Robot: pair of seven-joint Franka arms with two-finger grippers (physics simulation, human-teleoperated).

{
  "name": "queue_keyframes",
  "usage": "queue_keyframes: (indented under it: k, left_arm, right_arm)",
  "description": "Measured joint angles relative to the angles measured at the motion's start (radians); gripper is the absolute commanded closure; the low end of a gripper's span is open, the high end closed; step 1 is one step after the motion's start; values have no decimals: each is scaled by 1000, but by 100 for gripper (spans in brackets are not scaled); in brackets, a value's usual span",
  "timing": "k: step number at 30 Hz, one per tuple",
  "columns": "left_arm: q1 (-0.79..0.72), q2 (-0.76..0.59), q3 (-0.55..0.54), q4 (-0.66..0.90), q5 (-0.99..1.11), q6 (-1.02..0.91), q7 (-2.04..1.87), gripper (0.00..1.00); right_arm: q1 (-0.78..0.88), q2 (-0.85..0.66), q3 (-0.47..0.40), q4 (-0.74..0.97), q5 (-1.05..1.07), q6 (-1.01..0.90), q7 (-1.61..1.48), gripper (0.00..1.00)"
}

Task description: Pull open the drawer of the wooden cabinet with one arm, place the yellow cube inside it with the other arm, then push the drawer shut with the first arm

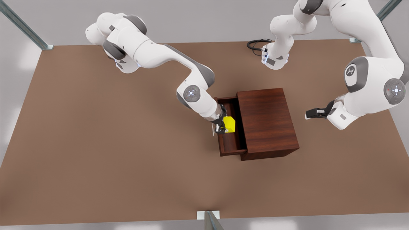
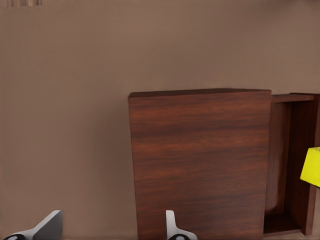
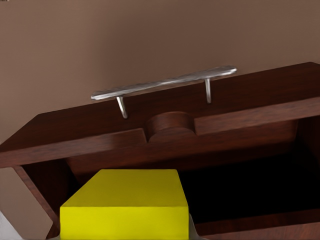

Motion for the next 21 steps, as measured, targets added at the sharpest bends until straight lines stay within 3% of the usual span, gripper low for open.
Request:
queue_keyframes:
  k: [5, 6, 7, 13, 17, 18, 19, 20, 21]
  left_arm:
    - [-3, 0, 0, 0, 3, 0, 16, 0]
    - [-3, 0, 0, 0, 3, 0, 19, 0]
    - [-3, 0, 0, 0, 4, 0, 22, 0]
    - [-8, -7, 2, -2, 9, -4, 30, 0]
    - [14, -26, 24, -3, 46, -15, 32, 0]
    - [7, -22, 23, -1, 51, -17, 23, 29]
    - [-11, -17, 22, 0, 42, -16, 0, 80]
    - [-22, -15, 22, -1, 24, -15, -27, 98]
    - [-24, -18, 22, -3, 9, -15, -57, 100]
  right_arm:
    - [29, 24, -15, 19, -2, 21, 48, 30]
    - [32, 26, -18, 20, -2, 24, 56, 18]
    - [34, 27, -20, 20, -1, 26, 62, 0]
    - [24, 20, -34, 23, -14, 19, 95, 0]
    - [-237, -98, -31, 61, -16, -134, 72, 0]
    - [-326, -125, -32, 65, -17, -186, 52, 0]
    - [-419, -140, -33, 67, -31, -240, 22, 0]
    - [-497, -147, -35, 69, -57, -294, -16, 0]
    - [-572, -152, -35, 70, -81, -350, -67, 0]
